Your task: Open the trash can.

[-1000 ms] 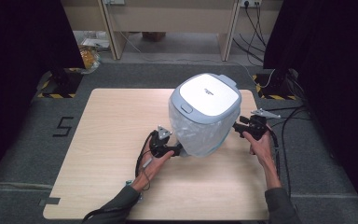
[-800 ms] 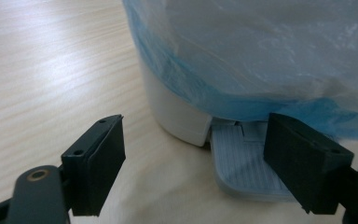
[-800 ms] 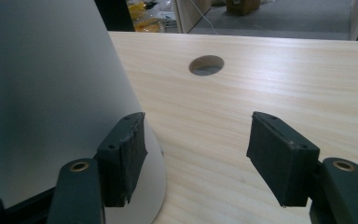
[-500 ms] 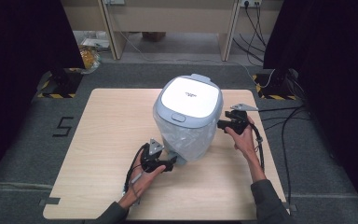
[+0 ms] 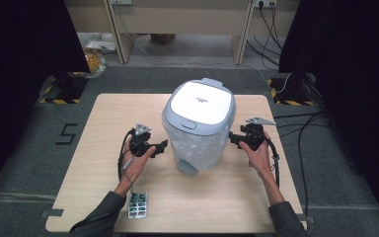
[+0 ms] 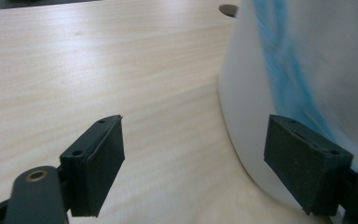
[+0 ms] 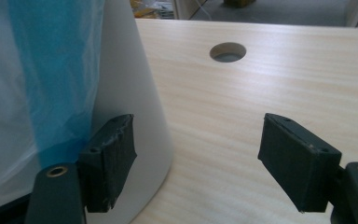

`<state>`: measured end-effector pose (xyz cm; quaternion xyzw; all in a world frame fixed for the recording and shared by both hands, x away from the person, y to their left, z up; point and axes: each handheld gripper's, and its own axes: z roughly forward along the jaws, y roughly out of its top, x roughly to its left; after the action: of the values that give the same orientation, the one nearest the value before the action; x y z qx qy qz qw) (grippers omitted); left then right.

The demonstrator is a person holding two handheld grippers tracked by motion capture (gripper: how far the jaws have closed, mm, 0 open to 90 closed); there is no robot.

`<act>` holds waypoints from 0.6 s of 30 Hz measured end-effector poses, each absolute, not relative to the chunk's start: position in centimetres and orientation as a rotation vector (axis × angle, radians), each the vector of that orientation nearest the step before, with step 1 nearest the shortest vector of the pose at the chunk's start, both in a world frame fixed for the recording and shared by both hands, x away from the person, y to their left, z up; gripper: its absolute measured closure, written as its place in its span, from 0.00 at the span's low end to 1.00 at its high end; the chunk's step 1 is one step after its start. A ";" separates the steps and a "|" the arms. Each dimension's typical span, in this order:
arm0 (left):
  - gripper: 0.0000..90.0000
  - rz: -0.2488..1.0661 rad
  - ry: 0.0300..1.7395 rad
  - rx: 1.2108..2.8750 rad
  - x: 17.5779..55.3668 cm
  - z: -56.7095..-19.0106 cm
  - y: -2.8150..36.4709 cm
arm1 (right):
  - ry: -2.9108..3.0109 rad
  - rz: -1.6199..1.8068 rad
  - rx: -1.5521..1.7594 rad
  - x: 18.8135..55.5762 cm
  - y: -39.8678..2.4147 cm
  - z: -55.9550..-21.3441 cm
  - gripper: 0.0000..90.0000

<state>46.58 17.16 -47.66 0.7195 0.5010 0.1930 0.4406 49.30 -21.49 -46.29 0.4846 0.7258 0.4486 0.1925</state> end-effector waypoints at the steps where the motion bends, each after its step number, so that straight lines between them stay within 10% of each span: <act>1: 0.22 0.475 1.247 1.780 47.0 -47.7 17.0 | 2.044 1.276 1.357 49.5 -21.5 -46.3 0.31; 18: 0.39 0.415 1.252 1.753 44.2 -48.1 17.2 | 2.085 1.337 1.300 52.2 -19.3 -46.4 0.47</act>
<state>44.24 17.17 -48.09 0.7111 0.5079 0.1682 0.4562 52.22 -19.28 -46.39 0.4578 0.7343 0.4709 0.1716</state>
